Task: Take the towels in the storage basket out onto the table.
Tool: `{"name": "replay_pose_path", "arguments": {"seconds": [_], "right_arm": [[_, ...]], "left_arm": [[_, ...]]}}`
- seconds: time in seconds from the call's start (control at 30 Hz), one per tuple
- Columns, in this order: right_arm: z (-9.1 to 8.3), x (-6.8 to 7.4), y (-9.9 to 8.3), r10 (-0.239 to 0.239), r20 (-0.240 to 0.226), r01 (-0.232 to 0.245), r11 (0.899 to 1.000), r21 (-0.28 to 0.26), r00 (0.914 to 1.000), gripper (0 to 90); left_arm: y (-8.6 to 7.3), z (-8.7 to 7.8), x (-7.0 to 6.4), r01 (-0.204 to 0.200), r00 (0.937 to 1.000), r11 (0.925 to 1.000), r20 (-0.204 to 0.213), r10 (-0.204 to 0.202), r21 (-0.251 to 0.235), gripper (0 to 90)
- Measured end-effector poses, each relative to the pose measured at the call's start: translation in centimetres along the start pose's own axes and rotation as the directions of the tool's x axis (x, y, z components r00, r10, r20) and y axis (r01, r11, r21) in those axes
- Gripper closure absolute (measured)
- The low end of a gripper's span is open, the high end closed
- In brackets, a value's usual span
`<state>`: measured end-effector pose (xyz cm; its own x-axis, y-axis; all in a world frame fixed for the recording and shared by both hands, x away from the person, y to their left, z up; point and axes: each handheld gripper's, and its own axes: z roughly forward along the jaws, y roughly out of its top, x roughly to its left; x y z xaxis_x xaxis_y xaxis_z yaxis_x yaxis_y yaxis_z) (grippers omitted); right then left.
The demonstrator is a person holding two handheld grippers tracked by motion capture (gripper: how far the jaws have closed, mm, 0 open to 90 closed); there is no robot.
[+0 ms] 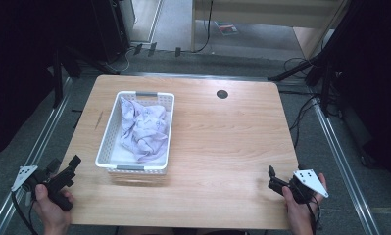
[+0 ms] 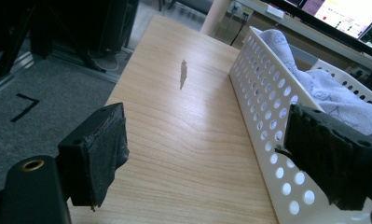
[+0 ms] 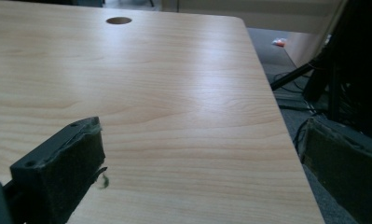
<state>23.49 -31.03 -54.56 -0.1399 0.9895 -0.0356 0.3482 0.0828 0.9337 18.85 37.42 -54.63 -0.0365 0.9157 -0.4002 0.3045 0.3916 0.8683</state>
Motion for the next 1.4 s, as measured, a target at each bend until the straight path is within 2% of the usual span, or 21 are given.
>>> {"name": "replay_pose_path", "arguments": {"seconds": [0.13, 0.23, 0.33, 0.43, 0.57, 0.8, 0.83, 0.87, 0.93, 1.0, 1.03, 1.07, 1.1, 1.13, 1.17, 1.2, 1.27, 1.3, 1.33, 1.4], "right_arm": [[-0.3, 0.5, -0.1, -0.046, 0.011, 0.046, 0.999, -0.020, 0.9989, 0.0], [-0.3, 0.5, -0.1, -0.036, 0.015, 0.037, 0.999, -0.020, 0.9992, 0.0], [-0.3, 0.4, -0.1, -0.024, 0.011, 0.024, 1.000, -0.018, 0.9997, 0.0], [-0.3, 0.4, -0.1, -0.016, 0.018, 0.016, 1.000, -0.013, 0.9997, 0.0], [-0.2, 0.4, -0.1, -0.024, 0.020, 0.024, 1.000, -0.009, 0.9995, 0.0], [-0.2, 0.4, -0.1, -0.019, 0.018, 0.019, 1.000, -0.005, 0.9997, 0.0], [-0.2, 0.4, -0.1, -0.023, 0.018, 0.023, 1.000, -0.004, 0.9996, 0.0], [-0.2, 0.4, -0.1, -0.023, 0.018, 0.023, 1.000, -0.004, 0.9996, 0.0], [-0.2, 0.5, -0.1, -0.031, 0.022, 0.031, 1.000, -0.003, 0.9993, 0.0], [-0.1, 0.5, -0.1, -0.030, 0.021, 0.030, 1.000, 0.000, 0.9993, 0.0], [-0.1, 0.5, -0.1, -0.026, 0.020, 0.026, 1.000, 0.000, 0.9995, 0.0], [-0.1, 0.5, -0.1, -0.026, 0.020, 0.026, 1.000, 0.000, 0.9995, 0.0], [-0.2, 0.4, -0.1, -0.024, 0.016, 0.024, 1.000, 0.001, 0.9996, 0.0], [-0.2, 0.4, -0.1, -0.024, 0.016, 0.024, 1.000, 0.001, 0.9996, 0.0], [-0.2, 0.4, -0.1, -0.023, 0.016, 0.023, 1.000, 0.000, 0.9996, 0.0], [-0.2, 0.4, -0.1, -0.023, 0.016, 0.023, 1.000, 0.000, 0.9996, 0.0], [-0.2, 0.5, -0.1, -0.026, 0.019, 0.026, 1.000, -0.001, 0.9995, 0.0], [-0.2, 0.5, -0.1, -0.026, 0.020, 0.026, 1.000, -0.002, 0.9995, 0.0], [-0.2, 0.5, -0.1, -0.026, 0.020, 0.026, 1.000, -0.002, 0.9995, 0.0], [-0.2, 0.5, -0.1, -0.027, 0.020, 0.027, 1.000, -0.002, 0.9994, 0.0]], "left_arm": [[0.3, 0.1, -0.2, -0.020, 0.9998, 0.9995, -0.007, 0.021, 0.023, 13.3], [0.6, 0.0, -0.5, -0.045, 0.9990, 0.9984, -0.004, 0.045, 0.036, 12.2], [0.9, -0.2, -0.7, -0.042, 0.9991, 0.9986, 0.005, 0.041, 0.034, 11.1], [2.1, -0.9, -1.1, -0.044, 0.9989, 0.9989, 0.015, 0.043, 0.019, 9.4], [3.3, -1.6, -1.9, -0.068, 0.9975, 0.9974, 0.021, 0.067, 0.022, 6.8], [4.4, -1.8, -3.4, -0.112, 0.9931, 0.9918, 0.040, 0.110, 0.061, 2.4], [4.7, -1.5, -4.0, -0.132, 0.9907, 0.9876, 0.044, 0.129, 0.085, 2.3], [4.7, -1.5, -4.0, -0.132, 0.9907, 0.9876, 0.044, 0.129, 0.085, 2.3], [5.4, -0.9, -4.9, -0.167, 0.9854, 0.9796, 0.051, 0.163, 0.111, 2.3], [5.6, -0.7, -5.3, -0.176, 0.9839, 0.9772, 0.054, 0.170, 0.119, 2.3], [6.0, -0.2, -6.0, -0.194, 0.9805, 0.9707, 0.061, 0.187, 0.142, 2.3], [6.0, -0.2, -6.0, -0.194, 0.9805, 0.9707, 0.061, 0.187, 0.142, 2.3], [6.5, 0.5, -6.8, -0.216, 0.9759, 0.9607, 0.066, 0.208, 0.174, 2.3], [6.5, 0.5, -6.8, -0.216, 0.9759, 0.9607, 0.066, 0.208, 0.174, 2.3], [6.8, 1.1, -7.5, -0.236, 0.9712, 0.9507, 0.083, 0.223, 0.202, 2.3], [6.8, 1.1, -7.5, -0.236, 0.9712, 0.9507, 0.083, 0.223, 0.202, 2.3], [7.4, 2.2, -9.0, -0.274, 0.9602, 0.9291, 0.123, 0.251, 0.248, 2.3], [7.6, 2.5, -9.4, -0.283, 0.9576, 0.9245, 0.129, 0.257, 0.255, 2.3], [7.6, 2.5, -9.4, -0.283, 0.9576, 0.9245, 0.129, 0.257, 0.255, 2.3], [8.0, 3.4, -10.7, -0.305, 0.9510, 0.9077, 0.142, 0.275, 0.288, 2.3]]}}
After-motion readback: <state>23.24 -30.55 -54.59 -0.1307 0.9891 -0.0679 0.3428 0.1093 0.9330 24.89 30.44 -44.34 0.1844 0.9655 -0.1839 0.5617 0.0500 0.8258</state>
